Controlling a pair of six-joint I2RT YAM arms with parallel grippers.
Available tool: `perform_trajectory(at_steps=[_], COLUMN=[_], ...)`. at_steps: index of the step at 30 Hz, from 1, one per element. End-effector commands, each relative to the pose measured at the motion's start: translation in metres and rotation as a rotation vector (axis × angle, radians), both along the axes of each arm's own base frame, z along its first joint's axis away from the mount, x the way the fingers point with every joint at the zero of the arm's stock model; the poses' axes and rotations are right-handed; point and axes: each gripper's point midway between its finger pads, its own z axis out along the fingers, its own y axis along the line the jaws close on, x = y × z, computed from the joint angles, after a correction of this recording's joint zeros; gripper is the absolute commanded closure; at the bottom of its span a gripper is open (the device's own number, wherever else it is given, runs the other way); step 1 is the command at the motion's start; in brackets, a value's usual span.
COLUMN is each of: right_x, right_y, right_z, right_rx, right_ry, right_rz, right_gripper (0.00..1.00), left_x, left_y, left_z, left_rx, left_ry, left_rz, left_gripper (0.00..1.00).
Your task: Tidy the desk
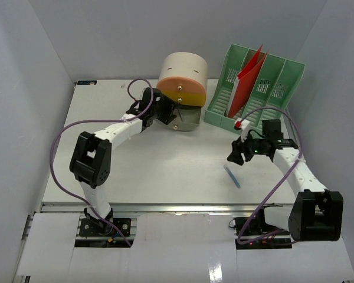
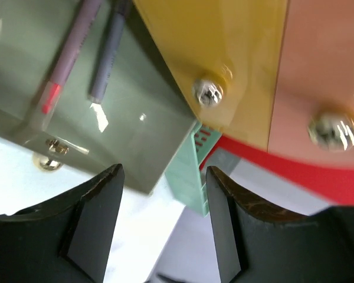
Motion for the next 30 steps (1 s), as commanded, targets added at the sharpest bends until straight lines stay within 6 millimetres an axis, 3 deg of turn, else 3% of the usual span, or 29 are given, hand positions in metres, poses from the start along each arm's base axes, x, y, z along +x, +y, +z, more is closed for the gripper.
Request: perform_trajectory(at_steps=[1, 4, 7, 10, 14, 16, 21, 23, 26, 28, 30], right_x=[-0.036, -0.046, -0.052, -0.053, -0.052, -0.054, -0.060, -0.060, -0.046, -0.035, -0.011], right_y=[-0.001, -0.010, -0.011, -0.010, -0.018, -0.017, -0.018, -0.016, -0.003, 0.011, 0.039], right_z=[-0.063, -0.086, -0.102, -0.110, -0.124, -0.129, -0.140, -0.139, -0.125, -0.109, -0.074], right_rx=[-0.335, -0.491, -0.571, -0.640, -0.732, -0.736, -0.749, -0.742, -0.705, -0.665, -0.623], right_ry=[0.152, 0.173, 0.195, 0.207, 0.245, 0.267, 0.309, 0.304, 0.241, 0.178, 0.049], right_rz=[0.042, 0.044, 0.065, 0.074, 0.057, 0.066, 0.085, 0.094, 0.141, 0.212, 0.292], right_gripper=[0.37, 0.33, 0.32, 0.32, 0.39, 0.48, 0.85, 0.92, 0.92, 0.92, 0.92], left_x=[-0.035, -0.075, -0.122, -0.152, -0.187, -0.202, -0.228, -0.236, -0.247, -0.254, -0.259], left_y=[0.015, 0.034, 0.065, 0.095, 0.131, 0.141, 0.155, 0.154, 0.148, 0.143, 0.137], left_z=[0.084, 0.095, 0.097, 0.087, 0.075, 0.069, 0.048, 0.042, 0.028, 0.013, 0.000], left_rx=[0.052, 0.135, 0.227, 0.324, 0.389, 0.393, 0.384, 0.360, 0.301, 0.259, 0.194], left_ry=[-0.343, -0.538, -0.702, -0.740, -0.746, -0.744, -0.711, -0.706, -0.680, -0.651, -0.618], left_rz=[-0.155, -0.255, -0.290, -0.254, -0.186, -0.169, -0.157, -0.170, -0.203, -0.224, -0.234], left_gripper=[0.31, 0.26, 0.12, 0.02, 0.02, 0.02, 0.02, 0.02, 0.02, 0.02, 0.02])
